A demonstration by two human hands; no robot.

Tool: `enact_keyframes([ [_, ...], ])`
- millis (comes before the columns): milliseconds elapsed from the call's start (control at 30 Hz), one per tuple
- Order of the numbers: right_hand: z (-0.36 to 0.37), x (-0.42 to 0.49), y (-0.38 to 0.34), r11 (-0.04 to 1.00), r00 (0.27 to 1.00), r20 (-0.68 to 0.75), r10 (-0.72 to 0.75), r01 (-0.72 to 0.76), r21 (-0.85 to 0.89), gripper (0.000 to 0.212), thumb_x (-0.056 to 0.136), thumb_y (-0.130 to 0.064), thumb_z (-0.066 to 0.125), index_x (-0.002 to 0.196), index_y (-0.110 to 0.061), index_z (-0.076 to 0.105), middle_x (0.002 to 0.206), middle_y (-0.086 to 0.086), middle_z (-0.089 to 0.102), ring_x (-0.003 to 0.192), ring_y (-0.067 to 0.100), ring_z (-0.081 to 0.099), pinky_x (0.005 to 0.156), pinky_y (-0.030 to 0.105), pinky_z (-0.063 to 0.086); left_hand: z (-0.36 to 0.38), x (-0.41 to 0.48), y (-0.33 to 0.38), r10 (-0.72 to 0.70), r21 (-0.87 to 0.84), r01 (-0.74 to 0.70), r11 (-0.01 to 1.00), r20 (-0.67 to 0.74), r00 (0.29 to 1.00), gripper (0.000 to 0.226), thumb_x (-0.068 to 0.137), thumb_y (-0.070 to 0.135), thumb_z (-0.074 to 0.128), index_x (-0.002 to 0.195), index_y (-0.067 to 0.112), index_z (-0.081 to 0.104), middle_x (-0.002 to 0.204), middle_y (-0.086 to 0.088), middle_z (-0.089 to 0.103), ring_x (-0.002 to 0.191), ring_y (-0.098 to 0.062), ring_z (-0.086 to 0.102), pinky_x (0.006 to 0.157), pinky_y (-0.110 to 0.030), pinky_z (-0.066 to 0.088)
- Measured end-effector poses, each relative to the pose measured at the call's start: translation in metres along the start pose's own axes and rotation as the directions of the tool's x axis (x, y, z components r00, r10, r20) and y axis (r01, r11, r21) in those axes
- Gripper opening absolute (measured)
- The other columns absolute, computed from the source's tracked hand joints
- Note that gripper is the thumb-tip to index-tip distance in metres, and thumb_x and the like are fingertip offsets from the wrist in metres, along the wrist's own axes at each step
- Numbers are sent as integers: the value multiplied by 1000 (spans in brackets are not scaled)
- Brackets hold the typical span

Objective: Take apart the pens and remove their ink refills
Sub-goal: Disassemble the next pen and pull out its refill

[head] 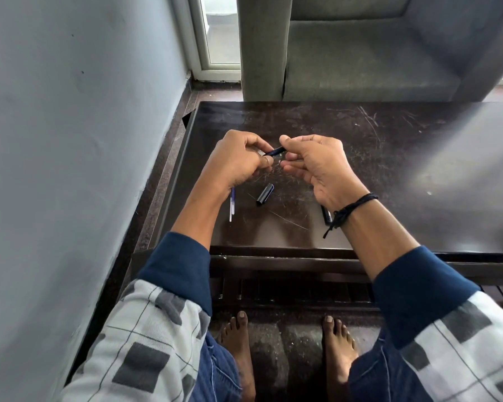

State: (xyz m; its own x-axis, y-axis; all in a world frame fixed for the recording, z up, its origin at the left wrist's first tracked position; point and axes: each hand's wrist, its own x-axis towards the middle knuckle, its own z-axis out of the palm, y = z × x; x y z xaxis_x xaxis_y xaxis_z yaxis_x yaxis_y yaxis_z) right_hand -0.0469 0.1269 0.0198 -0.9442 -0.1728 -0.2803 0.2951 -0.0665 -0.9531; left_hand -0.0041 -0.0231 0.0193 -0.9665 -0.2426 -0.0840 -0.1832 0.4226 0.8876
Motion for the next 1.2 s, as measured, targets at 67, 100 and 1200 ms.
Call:
enact_keyframes([
  [67,1,1,-1,1000,1000,-7,15,-15,13,23,89,-12,76,106,2,69,66,4,63,55,13,65,62,25,60,-1,2,-1,-9,5,9,1000,-19,1000,15,84,7,78,86,21,74,77,-6,78,85,-29,77,84,-51,62],
  [100,1,2,-1,1000,1000,-11,18,-18,11,20,89,-11,74,104,3,69,68,5,63,55,13,65,62,25,60,-1,3,-2,-11,12,11,1000,-27,1000,16,82,8,79,85,23,75,76,-5,78,83,-26,77,84,-50,62],
  [1200,0,0,-3,999,999,1,-39,39,-32,20,90,-23,77,90,-7,67,64,1,63,54,10,61,57,21,57,-1,1,0,68,92,-63,994,-55,996,15,84,15,80,96,23,76,76,6,77,69,4,70,89,-36,59],
])
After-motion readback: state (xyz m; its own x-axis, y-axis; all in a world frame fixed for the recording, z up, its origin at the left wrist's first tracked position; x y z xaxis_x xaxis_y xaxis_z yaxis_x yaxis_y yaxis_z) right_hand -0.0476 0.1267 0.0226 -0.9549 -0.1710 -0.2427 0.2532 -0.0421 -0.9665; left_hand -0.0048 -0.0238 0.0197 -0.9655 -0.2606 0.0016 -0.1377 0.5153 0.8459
